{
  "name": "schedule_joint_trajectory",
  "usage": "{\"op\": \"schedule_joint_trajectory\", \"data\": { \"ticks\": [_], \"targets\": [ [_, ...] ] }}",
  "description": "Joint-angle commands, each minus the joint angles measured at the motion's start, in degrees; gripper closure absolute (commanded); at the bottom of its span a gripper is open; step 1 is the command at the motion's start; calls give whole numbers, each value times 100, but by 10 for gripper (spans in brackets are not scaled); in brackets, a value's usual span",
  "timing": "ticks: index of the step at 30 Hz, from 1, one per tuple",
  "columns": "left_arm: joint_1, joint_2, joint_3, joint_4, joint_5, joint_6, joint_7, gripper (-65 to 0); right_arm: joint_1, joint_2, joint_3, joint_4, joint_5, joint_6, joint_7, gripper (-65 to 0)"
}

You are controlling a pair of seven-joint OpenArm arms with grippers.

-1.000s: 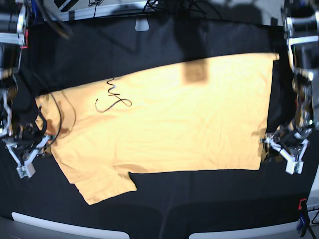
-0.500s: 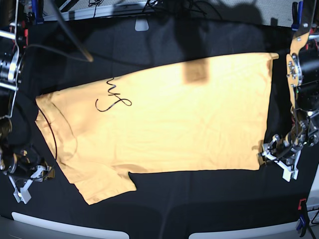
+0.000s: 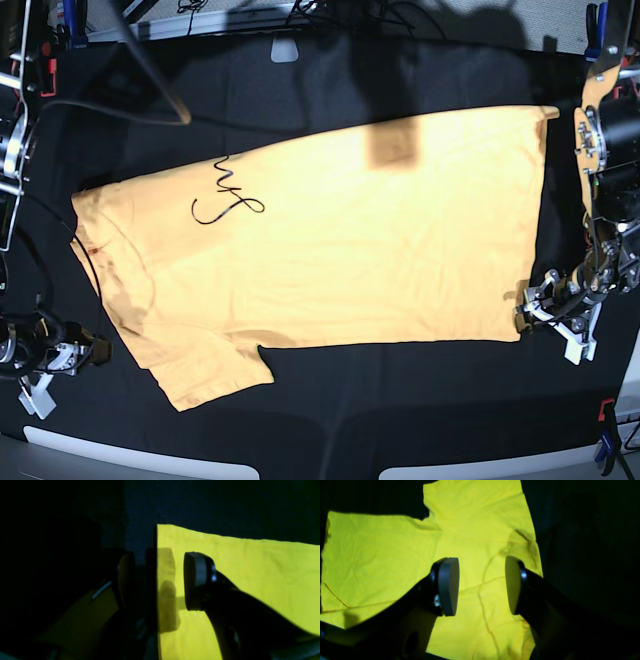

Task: Layout the t-shirt on the table in an organized manner, then fold the t-shirt properly
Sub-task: 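Move both grippers to the shirt's hem corners and grasp them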

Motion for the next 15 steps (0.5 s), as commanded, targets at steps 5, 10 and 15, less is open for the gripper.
{"op": "schedule_joint_trajectory", "data": {
  "ticks": [5, 10, 15],
  "targets": [
    [-188, 72, -20, 87, -52, -66, -155, -292, 151, 92, -503, 101, -173, 54, 76, -288],
    [-190, 105, -22, 87, -52, -66, -197, -292, 87, 94, -1338, 94, -1043, 54, 249, -288],
    [-190, 105, -22, 87, -52, -68, -201, -292, 87, 68, -2153, -35, -1274, 54, 350, -288]
  ]
}}
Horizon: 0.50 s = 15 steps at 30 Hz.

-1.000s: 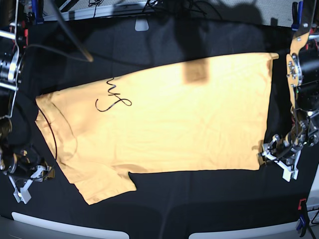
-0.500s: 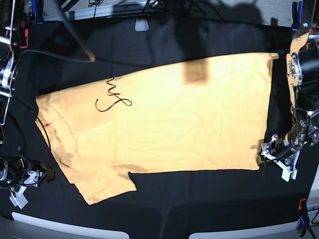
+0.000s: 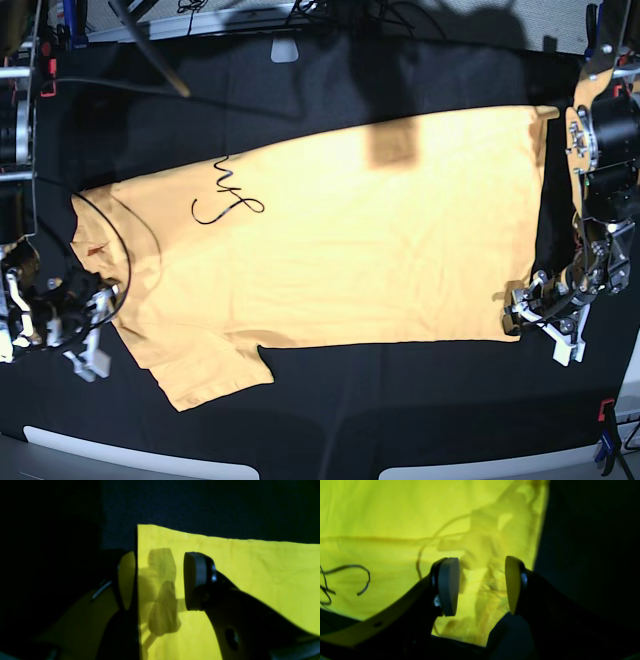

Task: Layout the t-shirt on the table in an organized manner, then fold the t-shirt properly
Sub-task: 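Move both grippers to the shirt's hem corners and grasp them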

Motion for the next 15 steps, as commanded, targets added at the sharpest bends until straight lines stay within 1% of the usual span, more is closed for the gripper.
{"op": "schedule_joint_trajectory", "data": {
  "ticks": [1, 2, 4, 6, 7, 9, 12, 15],
  "targets": [
    [-201, -66, -22, 87, -52, -46, -146, -292, 199, 68, -87, -2, 31, 47, 48, -288],
    [-201, -68, -22, 87, -52, -46, -146, -292, 199, 68, -216, -68, 31, 47, 94, -288],
    [-201, -68, -22, 87, -52, -48, -146, -292, 199, 68, -411, -229, -114, 15, 378, -288],
    [-201, -66, -22, 87, -52, -63, -144, -292, 199, 68, -518, -424, -433, -297, 789, -288],
    [-201, -66, -22, 87, -52, -61, -144, -292, 203, 68, -546, -527, -549, -389, 925, -288],
    [-201, -66, -22, 87, -52, -61, -146, -292, 205, 68, -544, -675, -732, -400, 1193, -288],
    [-203, -66, -22, 90, -52, -61, -149, -292, 203, 70, -544, -782, -811, -402, 1436, -288],
    [-199, -66, -22, 92, -52, -63, -142, -292, 203, 70, -544, -874, -1027, -649, 1843, -288]
  ]
}}
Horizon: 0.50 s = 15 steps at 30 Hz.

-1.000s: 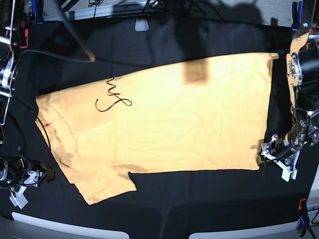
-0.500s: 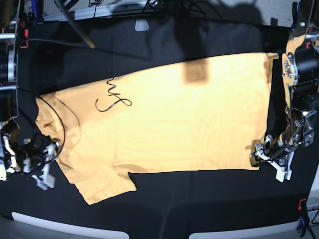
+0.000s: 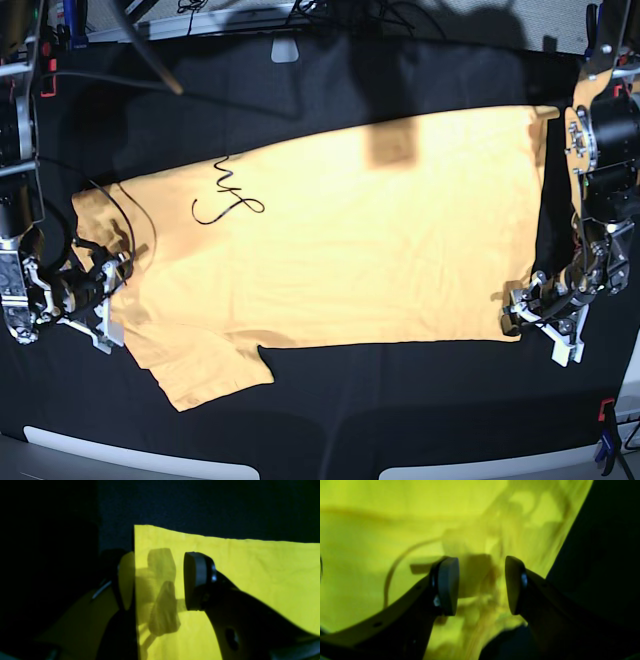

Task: Layout the t-shirt on the table in an organized manner, then fold the t-shirt properly
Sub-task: 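Move both grippers to the shirt's hem corners and grasp them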

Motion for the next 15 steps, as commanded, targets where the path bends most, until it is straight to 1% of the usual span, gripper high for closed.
{"op": "schedule_joint_trajectory", "data": {
  "ticks": [1, 6, 11, 13, 15],
  "targets": [
    [-199, -66, -22, 92, -50, -42, -140, -292, 229, 85, 37, 2, -63, -98, 122, -288],
    [-197, -66, -22, 92, -50, -42, -140, -292, 269, 85, 37, -378, -361, -199, 590, -288],
    [-197, -66, -22, 92, -50, -44, -140, -292, 269, 81, 37, -824, -319, -208, 813, -288],
    [-199, -66, -22, 92, -50, -44, -144, -292, 264, 83, 37, -916, -243, -140, 802, -286],
    [-199, -66, -22, 92, -50, -42, -144, -292, 264, 83, 37, -920, -131, 9, 717, -260]
  ]
}}
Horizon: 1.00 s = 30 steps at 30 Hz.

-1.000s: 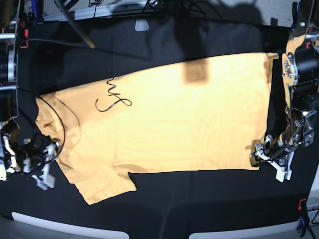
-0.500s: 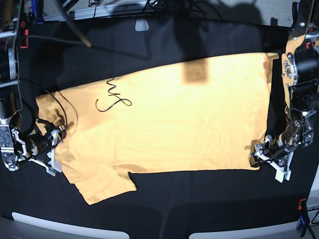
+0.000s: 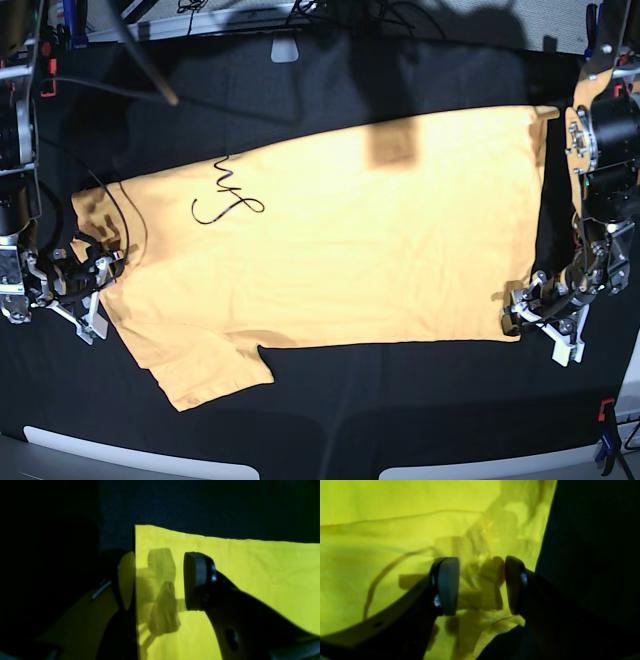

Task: Layout the t-shirt on the table in an organized manner, then fold the t-shirt properly
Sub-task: 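Move both grippers to the shirt's hem corners and grasp them, then pull the hem corner outward with the right gripper to straighten the shirt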

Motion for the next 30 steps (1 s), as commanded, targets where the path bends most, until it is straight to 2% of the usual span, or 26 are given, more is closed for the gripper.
{"op": "schedule_joint_trajectory", "data": {
  "ticks": [1, 4, 6, 7, 12, 15, 16, 21, 24, 27, 30],
  "targets": [
    [-199, -68, -22, 92, -52, -39, -144, -292, 188, 94, 26, 44, 90, 103, -11, -234],
    [-195, -68, -22, 92, -52, -42, -140, -292, 184, 94, 31, 44, 234, 304, -7, -126],
    [-190, -68, -22, 92, -50, -42, -140, -292, 186, 96, 31, 44, 188, 341, -11, -27],
    [-188, -68, -22, 92, -50, -42, -140, -292, 186, 98, 31, 44, 101, 337, -11, 0],
    [-190, -68, -22, 92, -50, -42, -140, -292, 162, 175, 31, 127, -330, 341, -122, 0],
    [-188, -68, -22, 92, -50, -42, -140, -292, -44, 439, 31, 459, -238, 692, -160, 0],
    [-188, -68, -22, 92, -50, -42, -140, -292, -170, 579, 31, 649, -120, 692, -164, 0],
    [-188, -66, -22, 92, -52, -42, -149, -292, -1252, 1517, 37, 2096, 728, 692, -162, 0],
    [-188, -66, -22, 92, -50, -39, -162, -292, -2002, 1958, 87, 3206, 815, 692, -313, 0],
    [-188, -68, -22, 92, -50, -42, -136, -292, -2695, 2116, 378, 4129, 811, 692, -616, 0],
    [-188, -68, -22, 92, -50, -42, -92, -292, -3392, 2127, 892, 4802, 815, 692, -619, 0]
  ]
}}
